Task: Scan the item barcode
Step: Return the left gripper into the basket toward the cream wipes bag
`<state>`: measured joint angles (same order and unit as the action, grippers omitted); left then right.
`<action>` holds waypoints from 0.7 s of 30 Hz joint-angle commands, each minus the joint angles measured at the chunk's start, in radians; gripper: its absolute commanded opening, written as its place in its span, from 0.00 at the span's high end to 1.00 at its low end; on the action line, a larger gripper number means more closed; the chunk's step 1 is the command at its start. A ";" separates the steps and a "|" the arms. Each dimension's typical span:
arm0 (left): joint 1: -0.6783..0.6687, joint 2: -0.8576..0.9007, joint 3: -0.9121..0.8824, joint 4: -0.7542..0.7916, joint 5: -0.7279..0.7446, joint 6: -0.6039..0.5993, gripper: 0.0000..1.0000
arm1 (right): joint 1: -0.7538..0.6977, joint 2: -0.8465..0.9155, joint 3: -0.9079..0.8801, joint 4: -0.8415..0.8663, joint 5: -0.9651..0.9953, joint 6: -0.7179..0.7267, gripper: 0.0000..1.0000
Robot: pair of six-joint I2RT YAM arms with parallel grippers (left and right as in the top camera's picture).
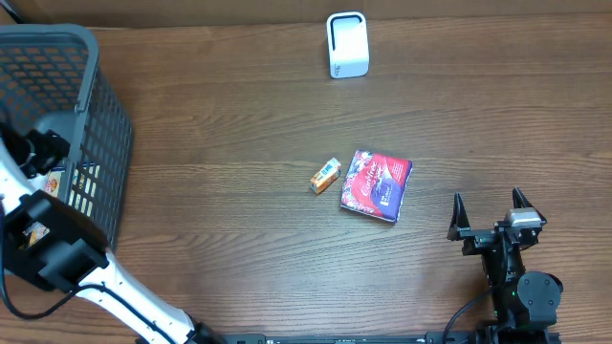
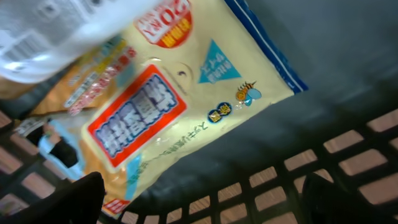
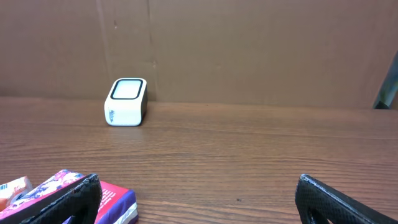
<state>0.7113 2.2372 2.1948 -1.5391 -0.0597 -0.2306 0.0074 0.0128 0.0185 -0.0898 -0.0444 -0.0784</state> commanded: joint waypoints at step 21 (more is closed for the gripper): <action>-0.026 0.013 -0.393 0.295 -0.142 0.101 0.21 | 0.005 -0.010 -0.010 0.007 0.006 0.000 0.00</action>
<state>0.6823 2.2387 1.8503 -1.2850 -0.2119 -0.1730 0.0074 0.0128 0.0185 -0.0898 -0.0441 -0.0784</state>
